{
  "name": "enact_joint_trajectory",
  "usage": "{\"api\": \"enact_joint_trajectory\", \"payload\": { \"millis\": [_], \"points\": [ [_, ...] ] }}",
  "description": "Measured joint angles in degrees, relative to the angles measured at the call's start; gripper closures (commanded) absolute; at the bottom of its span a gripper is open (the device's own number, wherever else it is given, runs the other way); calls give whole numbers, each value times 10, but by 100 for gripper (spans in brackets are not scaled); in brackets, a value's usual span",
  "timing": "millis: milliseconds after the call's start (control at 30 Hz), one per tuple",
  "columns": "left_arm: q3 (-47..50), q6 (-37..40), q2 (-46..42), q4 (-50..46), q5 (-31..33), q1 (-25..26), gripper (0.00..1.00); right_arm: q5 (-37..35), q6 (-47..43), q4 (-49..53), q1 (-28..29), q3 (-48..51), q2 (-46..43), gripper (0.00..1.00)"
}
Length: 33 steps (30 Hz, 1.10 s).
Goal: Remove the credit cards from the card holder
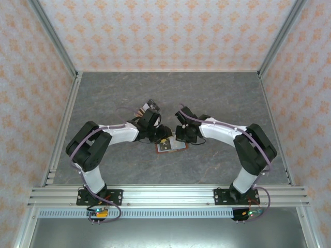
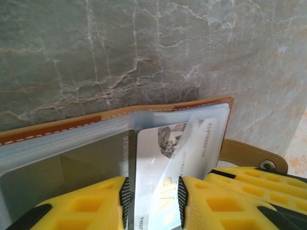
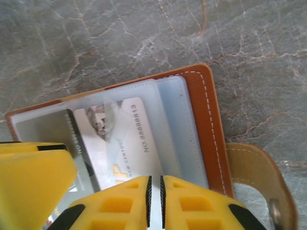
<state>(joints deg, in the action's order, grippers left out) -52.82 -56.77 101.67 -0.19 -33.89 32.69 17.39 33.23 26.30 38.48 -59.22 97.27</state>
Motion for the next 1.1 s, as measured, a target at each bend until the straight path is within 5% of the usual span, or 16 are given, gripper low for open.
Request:
{"api": "enact_joint_trajectory", "payload": {
  "millis": [1100],
  "points": [
    [11, 29, 6, 38, -15, -1, 71, 52, 28, -55, -25, 22, 26, 85]
  ]
}}
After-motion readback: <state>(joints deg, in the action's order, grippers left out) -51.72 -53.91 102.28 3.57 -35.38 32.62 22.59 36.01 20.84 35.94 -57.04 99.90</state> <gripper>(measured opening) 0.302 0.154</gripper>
